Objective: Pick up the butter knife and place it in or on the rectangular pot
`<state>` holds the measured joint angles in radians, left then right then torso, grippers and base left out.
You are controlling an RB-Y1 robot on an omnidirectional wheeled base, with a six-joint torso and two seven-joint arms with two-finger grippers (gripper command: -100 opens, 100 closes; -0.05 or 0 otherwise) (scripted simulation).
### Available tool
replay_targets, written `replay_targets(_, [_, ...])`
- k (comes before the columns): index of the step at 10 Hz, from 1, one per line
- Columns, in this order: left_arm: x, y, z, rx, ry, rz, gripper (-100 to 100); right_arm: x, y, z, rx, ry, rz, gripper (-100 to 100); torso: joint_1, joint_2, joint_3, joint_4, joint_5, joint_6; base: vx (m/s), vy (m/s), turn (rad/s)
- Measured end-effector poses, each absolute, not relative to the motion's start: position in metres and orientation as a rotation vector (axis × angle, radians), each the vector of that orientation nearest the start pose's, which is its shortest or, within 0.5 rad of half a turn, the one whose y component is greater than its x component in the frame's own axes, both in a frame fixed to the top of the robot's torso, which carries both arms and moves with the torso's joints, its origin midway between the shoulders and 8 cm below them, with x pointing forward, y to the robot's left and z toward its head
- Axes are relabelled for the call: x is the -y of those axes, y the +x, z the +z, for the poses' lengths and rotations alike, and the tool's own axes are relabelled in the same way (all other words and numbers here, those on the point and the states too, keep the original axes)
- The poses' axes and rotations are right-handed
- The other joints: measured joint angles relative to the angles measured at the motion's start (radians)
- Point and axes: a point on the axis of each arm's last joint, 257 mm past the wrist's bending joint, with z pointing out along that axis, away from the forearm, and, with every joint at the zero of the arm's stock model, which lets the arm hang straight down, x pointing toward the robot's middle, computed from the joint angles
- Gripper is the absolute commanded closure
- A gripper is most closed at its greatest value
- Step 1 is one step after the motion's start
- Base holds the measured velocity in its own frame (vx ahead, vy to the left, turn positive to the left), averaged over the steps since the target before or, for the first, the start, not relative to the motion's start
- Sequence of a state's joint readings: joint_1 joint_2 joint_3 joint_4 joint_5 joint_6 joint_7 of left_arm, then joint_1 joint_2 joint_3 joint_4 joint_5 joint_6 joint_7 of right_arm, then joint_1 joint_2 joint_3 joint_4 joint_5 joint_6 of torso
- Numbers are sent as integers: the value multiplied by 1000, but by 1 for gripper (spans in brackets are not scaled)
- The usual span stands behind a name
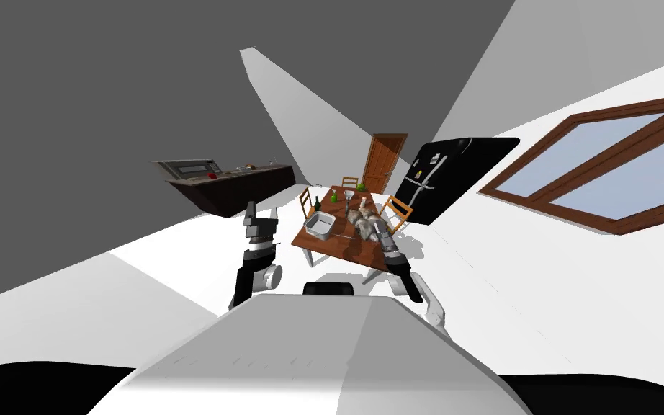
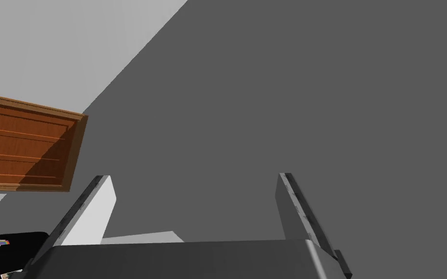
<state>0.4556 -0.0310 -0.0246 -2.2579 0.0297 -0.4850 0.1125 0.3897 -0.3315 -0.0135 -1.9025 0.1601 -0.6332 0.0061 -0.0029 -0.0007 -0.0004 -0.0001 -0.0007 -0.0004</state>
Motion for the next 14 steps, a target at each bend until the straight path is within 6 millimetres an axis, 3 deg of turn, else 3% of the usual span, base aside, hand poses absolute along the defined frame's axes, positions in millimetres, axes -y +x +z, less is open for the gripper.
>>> replay_targets(6, [-274, 354, 26, -532, -740, -1467, 0, 267, 416, -140, -1236, 326, 1072, -100, 0, 1, 1, 0, 0, 0, -24, -35, 221])
replay_targets(14, [-274, 354, 26, -532, -740, -1467, 0, 276, 438, -225, -1492, 228, 954, -100, 1, 1, 1, 0, 0, 1, -34, -29, 243])
